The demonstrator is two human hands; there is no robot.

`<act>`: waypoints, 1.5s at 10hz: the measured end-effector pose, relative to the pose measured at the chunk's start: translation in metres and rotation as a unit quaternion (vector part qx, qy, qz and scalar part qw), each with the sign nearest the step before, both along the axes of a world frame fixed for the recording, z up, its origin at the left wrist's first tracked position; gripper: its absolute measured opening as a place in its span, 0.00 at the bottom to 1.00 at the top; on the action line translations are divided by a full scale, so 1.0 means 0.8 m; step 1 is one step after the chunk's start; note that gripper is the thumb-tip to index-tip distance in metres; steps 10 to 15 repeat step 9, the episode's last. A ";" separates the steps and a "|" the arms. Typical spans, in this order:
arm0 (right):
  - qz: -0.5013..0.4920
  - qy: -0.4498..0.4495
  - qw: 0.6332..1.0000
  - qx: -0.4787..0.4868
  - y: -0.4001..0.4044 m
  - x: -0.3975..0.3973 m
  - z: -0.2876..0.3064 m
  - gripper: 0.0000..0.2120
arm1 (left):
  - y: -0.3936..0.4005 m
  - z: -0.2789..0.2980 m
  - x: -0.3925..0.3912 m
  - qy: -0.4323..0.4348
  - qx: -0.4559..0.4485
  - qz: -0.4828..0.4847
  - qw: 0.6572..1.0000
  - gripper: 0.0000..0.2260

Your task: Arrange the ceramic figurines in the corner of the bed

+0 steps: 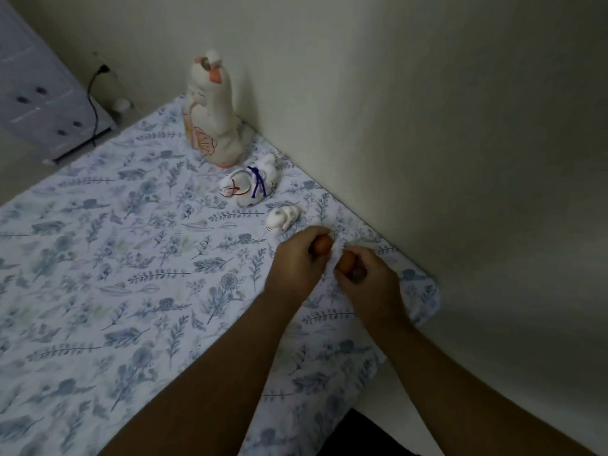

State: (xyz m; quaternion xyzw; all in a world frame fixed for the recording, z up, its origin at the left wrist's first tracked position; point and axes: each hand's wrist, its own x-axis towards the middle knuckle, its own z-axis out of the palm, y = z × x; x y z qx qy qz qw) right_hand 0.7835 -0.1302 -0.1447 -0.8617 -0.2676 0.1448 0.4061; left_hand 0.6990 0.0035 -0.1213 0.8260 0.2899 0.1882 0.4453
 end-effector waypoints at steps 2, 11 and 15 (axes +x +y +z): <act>0.032 -0.031 0.999 -0.002 -0.004 0.002 0.002 0.05 | 0.002 -0.012 -0.003 0.035 -0.010 0.023 0.999 0.18; 0.059 -0.101 0.993 -0.022 -0.008 -0.015 0.026 0.30 | -0.001 0.019 -0.033 0.050 -0.010 0.020 0.998 0.24; 0.059 -0.101 0.993 -0.022 -0.008 -0.015 0.026 0.30 | -0.001 0.019 -0.033 0.050 -0.010 0.020 0.998 0.24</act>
